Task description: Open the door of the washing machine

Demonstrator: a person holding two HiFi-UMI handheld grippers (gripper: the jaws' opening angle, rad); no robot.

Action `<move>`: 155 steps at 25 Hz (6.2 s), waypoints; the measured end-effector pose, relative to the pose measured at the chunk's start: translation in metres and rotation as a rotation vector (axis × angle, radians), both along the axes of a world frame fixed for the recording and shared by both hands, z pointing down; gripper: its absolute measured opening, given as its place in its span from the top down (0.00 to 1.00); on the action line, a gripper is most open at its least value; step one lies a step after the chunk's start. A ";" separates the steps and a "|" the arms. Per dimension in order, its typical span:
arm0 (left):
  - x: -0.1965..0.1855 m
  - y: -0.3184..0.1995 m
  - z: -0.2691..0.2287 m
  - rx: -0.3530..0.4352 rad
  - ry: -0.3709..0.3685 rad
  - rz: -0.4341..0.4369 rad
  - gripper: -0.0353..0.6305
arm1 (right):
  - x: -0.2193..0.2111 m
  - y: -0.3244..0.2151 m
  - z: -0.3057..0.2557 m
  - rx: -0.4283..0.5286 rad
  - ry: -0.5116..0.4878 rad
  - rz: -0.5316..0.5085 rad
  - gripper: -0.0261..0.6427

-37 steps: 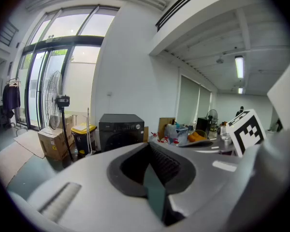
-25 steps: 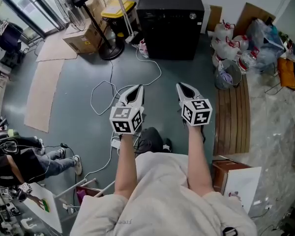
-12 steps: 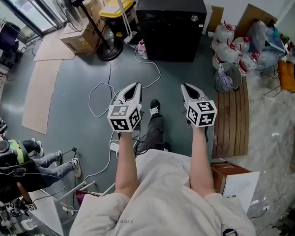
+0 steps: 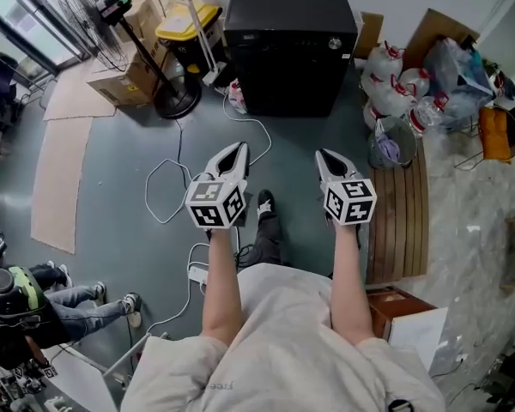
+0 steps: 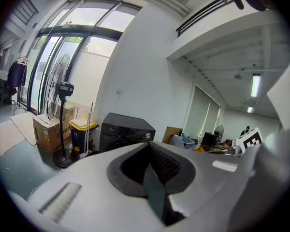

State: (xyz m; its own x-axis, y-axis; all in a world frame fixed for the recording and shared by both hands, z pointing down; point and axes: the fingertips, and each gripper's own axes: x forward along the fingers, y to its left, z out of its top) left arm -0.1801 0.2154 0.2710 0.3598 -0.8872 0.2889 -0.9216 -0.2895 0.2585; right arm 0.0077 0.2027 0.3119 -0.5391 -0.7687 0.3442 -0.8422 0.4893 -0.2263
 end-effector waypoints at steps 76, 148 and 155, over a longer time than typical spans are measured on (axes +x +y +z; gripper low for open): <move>-0.092 -0.548 0.425 -0.354 -0.275 0.306 0.73 | -0.170 -0.546 0.316 0.008 0.705 -0.501 0.90; -0.014 -0.381 0.485 -0.371 -0.323 0.673 0.61 | -0.147 -0.408 0.349 0.017 1.118 -0.820 0.67; 0.007 -0.354 0.486 -0.361 -0.289 0.681 0.61 | -0.131 -0.387 0.349 0.040 1.141 -0.857 0.66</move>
State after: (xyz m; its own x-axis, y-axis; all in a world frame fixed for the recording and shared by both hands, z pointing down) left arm -0.1734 -0.1384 0.7569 0.6533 -0.3362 0.6784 -0.6183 -0.7540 0.2218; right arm -0.1229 -0.1840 0.6607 -0.2816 -0.3717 0.8846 0.0040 0.9215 0.3884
